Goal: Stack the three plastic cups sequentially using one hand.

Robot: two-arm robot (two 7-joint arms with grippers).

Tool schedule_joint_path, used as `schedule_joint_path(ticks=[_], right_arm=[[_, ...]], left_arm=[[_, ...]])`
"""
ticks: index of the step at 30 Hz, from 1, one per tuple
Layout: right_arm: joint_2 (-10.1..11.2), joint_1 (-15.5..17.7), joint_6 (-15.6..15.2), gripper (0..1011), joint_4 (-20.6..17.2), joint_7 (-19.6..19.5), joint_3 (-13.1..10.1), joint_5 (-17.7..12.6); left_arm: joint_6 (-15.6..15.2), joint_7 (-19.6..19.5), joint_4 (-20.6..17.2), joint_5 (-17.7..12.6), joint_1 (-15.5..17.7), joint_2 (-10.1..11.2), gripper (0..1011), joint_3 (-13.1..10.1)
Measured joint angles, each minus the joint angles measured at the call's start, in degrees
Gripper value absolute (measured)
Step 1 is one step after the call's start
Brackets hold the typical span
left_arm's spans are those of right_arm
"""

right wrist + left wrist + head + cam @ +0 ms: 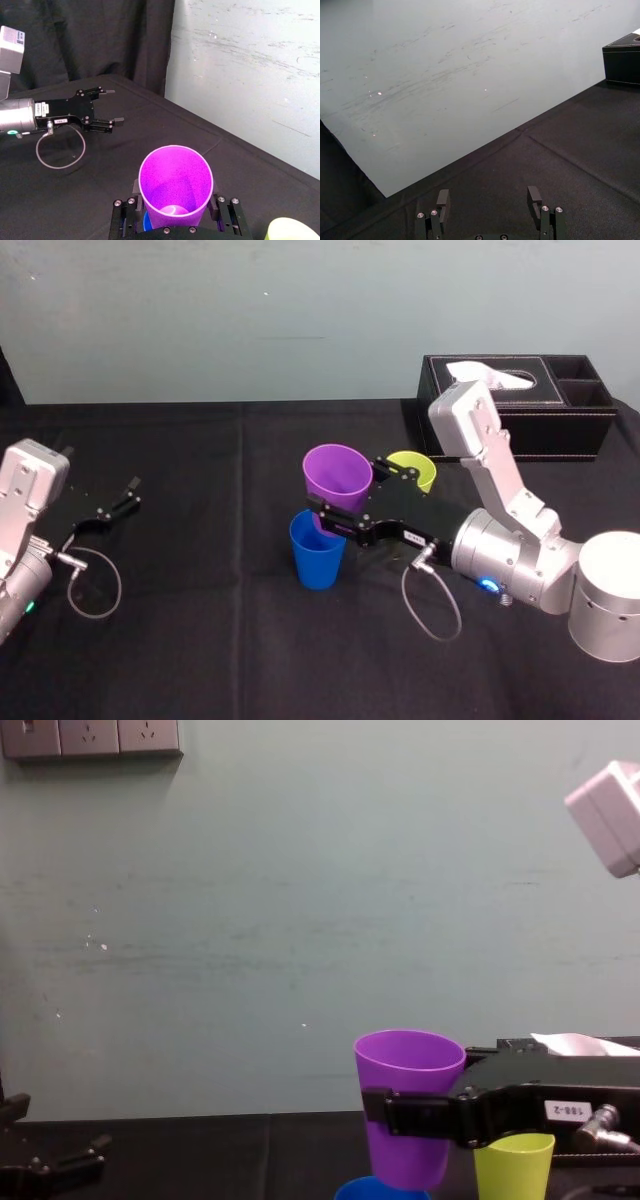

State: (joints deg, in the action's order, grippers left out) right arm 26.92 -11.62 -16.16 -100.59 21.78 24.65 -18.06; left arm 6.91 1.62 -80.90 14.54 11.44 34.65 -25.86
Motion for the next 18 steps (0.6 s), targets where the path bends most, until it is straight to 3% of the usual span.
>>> schedule_joint_path(ticks=[18], right_arm=[[-1.9,-0.9,0.3,734,2.9,0.2,0.9,0.9]], left_arm=[[0.0,0.0,0.0,0.0,0.0,0.0,1010,0.0]])
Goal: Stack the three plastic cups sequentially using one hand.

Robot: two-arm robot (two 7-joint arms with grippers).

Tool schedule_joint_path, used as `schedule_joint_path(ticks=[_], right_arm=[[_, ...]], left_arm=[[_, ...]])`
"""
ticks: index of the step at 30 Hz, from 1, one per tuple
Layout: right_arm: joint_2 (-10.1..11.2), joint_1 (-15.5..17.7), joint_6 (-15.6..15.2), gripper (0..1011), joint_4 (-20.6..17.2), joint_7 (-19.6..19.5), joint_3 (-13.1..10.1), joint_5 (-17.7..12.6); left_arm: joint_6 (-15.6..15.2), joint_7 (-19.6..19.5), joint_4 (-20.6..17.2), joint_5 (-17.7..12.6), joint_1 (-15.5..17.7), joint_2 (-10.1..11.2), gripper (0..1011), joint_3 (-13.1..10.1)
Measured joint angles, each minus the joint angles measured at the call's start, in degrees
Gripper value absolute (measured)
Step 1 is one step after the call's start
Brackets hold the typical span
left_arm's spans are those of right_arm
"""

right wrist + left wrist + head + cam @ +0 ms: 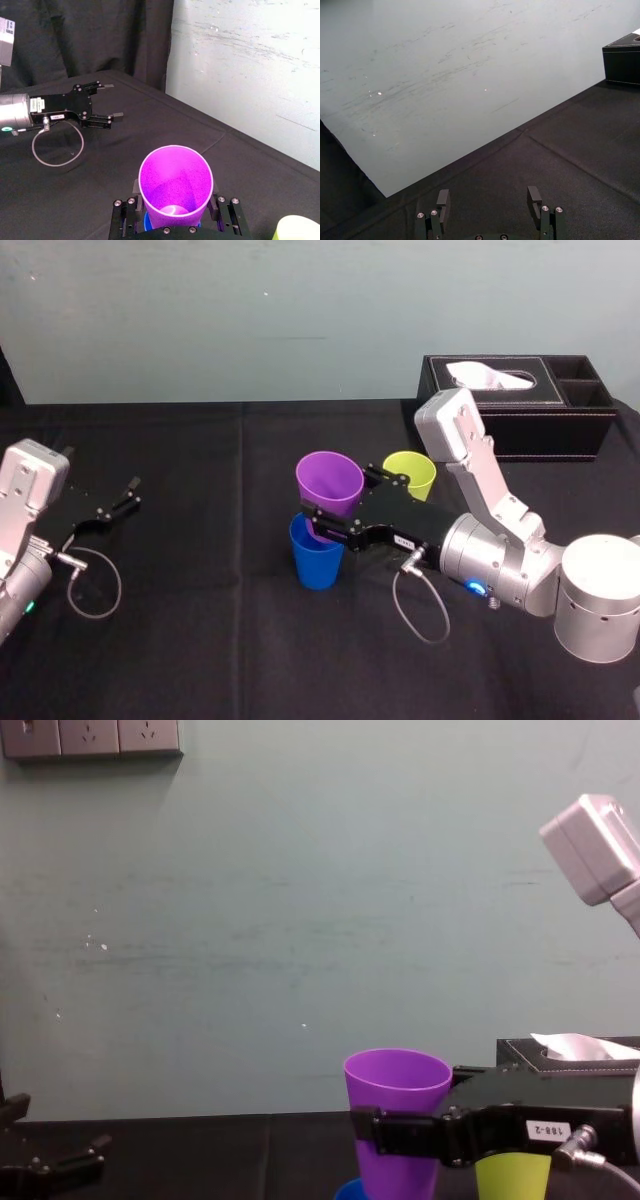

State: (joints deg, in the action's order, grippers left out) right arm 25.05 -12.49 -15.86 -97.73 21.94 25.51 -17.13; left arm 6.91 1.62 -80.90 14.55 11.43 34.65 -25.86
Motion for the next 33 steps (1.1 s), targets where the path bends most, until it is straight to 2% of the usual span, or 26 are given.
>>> schedule_joint_path(ticks=[33], right_arm=[[-2.4,-0.9,2.4,733,4.4,0.3,0.7,1.9]], left_arm=[[0.0,0.0,0.0,0.0,0.0,0.0,1010,0.0]])
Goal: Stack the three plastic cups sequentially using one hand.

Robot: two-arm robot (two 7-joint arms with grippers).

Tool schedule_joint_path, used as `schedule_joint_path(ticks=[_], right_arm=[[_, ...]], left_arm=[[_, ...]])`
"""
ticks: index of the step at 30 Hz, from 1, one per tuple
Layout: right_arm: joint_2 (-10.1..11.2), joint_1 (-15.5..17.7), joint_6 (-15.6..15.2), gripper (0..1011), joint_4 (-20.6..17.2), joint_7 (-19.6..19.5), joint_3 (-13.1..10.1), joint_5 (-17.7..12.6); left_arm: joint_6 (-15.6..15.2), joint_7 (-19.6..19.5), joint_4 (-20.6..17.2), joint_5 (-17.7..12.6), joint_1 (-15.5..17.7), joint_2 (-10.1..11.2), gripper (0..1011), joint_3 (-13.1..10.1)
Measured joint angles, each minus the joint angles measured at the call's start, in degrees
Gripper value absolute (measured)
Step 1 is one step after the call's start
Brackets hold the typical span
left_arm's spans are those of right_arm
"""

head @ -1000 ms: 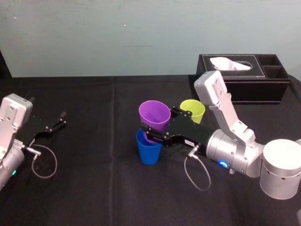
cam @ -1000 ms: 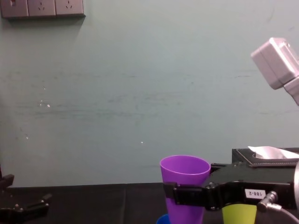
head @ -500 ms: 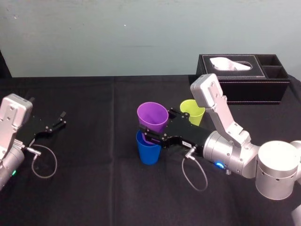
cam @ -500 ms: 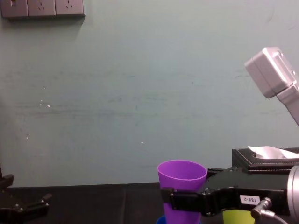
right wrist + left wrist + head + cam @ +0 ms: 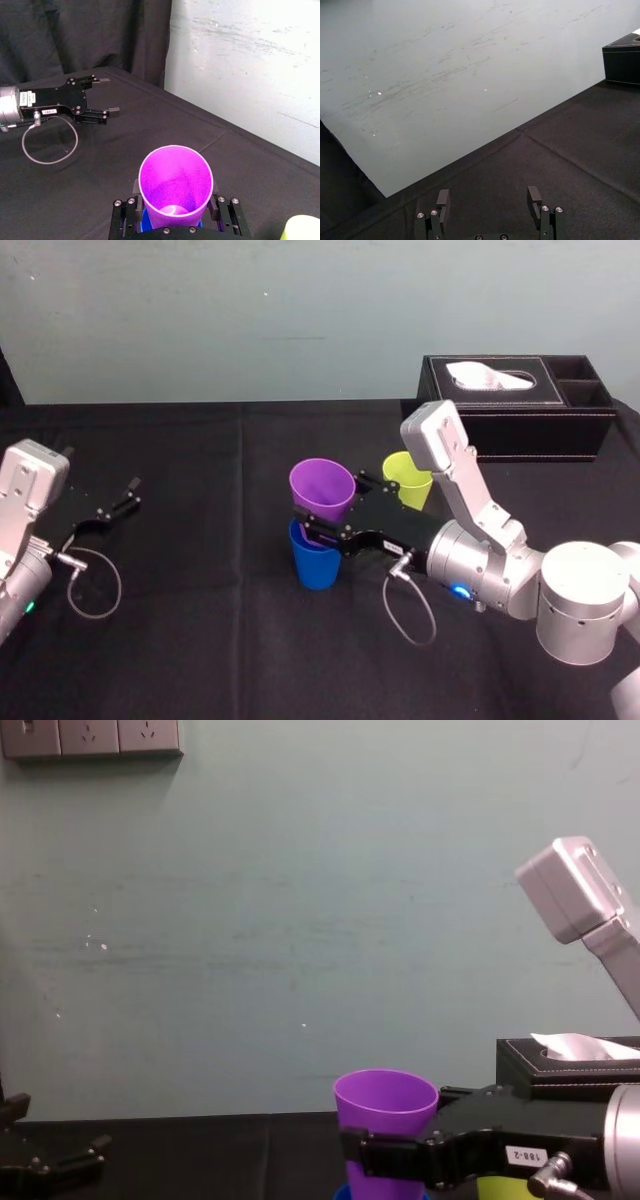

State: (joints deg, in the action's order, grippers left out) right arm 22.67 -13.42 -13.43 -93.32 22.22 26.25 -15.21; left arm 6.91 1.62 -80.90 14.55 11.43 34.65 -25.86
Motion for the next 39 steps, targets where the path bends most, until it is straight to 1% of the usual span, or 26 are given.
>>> schedule_joint_path(ticks=[11,28,31,32,33,34,36,39], right_arm=[[-0.8,-0.3,0.6,733,1.4,0.4,0.5,0.4],[-0.9,-0.2,0.7,737,1.6,0.5,0.5,0.6],[-0.9,-0.2,0.7,788,1.5,0.5,0.5,0.6],[-0.9,-0.2,0.7,836,1.5,0.5,0.5,0.6],[-0.9,-0.2,0.7,853,1.5,0.5,0.5,0.6],[-0.9,-0.2,0.7,904,1.5,0.5,0.5,0.6],[-0.9,-0.2,0.7,919,1.5,0.5,0.5,0.6],[-0.8,-0.2,0.7,993,1.5,0.5,0.5,0.5]], left_arm=[[0.0,0.0,0.0,0.0,0.0,0.0,1010,0.0],[0.0,0.0,0.0,0.0,0.0,0.0,1010,0.0],[0.0,0.0,0.0,0.0,0.0,0.0,1010,0.0],[0.0,0.0,0.0,0.0,0.0,0.0,1010,0.0],[0.0,0.0,0.0,0.0,0.0,0.0,1010,0.0],[0.0,0.0,0.0,0.0,0.0,0.0,1010,0.0],[0.0,0.0,0.0,0.0,0.0,0.0,1010,0.0],[0.0,0.0,0.0,0.0,0.0,0.0,1010,0.0]])
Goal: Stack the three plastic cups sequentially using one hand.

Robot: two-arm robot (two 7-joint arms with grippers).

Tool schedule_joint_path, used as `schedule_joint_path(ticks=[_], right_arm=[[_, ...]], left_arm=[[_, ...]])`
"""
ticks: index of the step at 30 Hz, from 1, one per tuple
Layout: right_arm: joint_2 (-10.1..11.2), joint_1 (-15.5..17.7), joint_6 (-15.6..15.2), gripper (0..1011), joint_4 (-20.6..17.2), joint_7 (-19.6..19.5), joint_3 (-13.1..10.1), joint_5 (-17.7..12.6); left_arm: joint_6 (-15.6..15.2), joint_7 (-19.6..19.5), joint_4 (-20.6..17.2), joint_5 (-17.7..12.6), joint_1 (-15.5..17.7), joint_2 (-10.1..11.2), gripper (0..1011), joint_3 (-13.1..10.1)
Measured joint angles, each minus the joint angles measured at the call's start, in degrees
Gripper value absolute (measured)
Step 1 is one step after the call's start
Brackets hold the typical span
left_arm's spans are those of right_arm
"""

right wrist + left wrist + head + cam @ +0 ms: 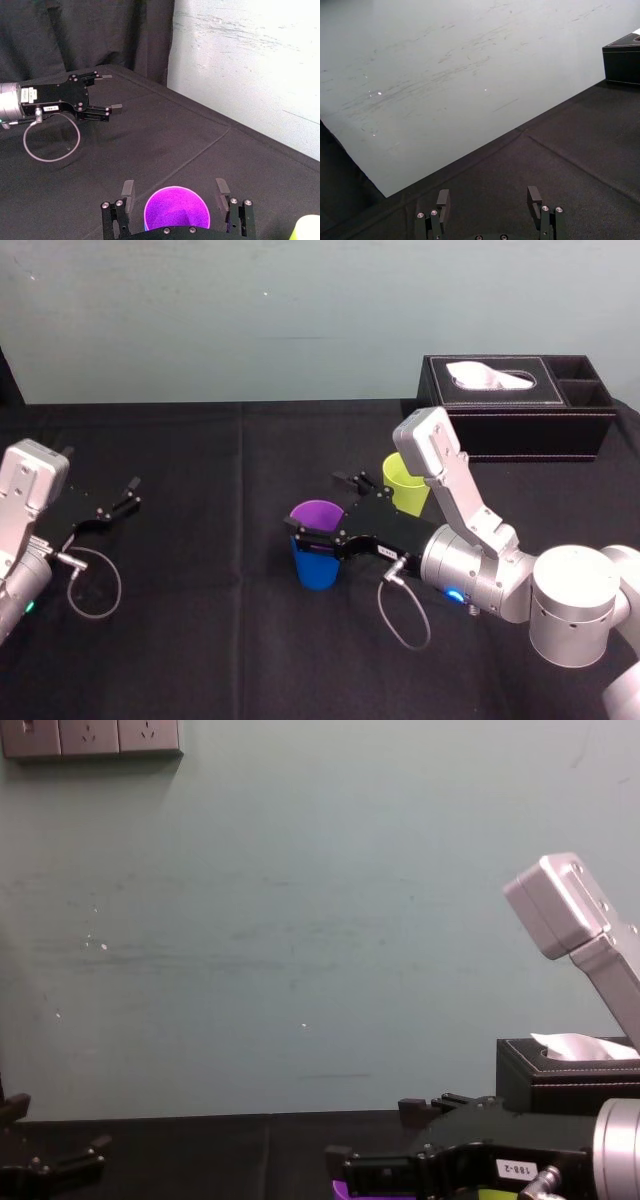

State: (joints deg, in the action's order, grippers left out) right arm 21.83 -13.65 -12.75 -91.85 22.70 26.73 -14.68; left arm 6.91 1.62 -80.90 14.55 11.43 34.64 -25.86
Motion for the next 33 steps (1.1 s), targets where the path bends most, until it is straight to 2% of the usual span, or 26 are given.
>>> schedule_joint_path(ticks=[19,33], right_arm=[[0.0,0.1,-0.1,1003,-0.1,0.0,-0.1,0.0],[3.6,4.6,0.1,1003,-5.4,-2.0,-6.4,-2.2]], left_arm=[[0.0,0.0,0.0,0.0,0.0,0.0,1010,0.0],[0.0,0.0,0.0,0.0,0.0,0.0,1010,0.0]])
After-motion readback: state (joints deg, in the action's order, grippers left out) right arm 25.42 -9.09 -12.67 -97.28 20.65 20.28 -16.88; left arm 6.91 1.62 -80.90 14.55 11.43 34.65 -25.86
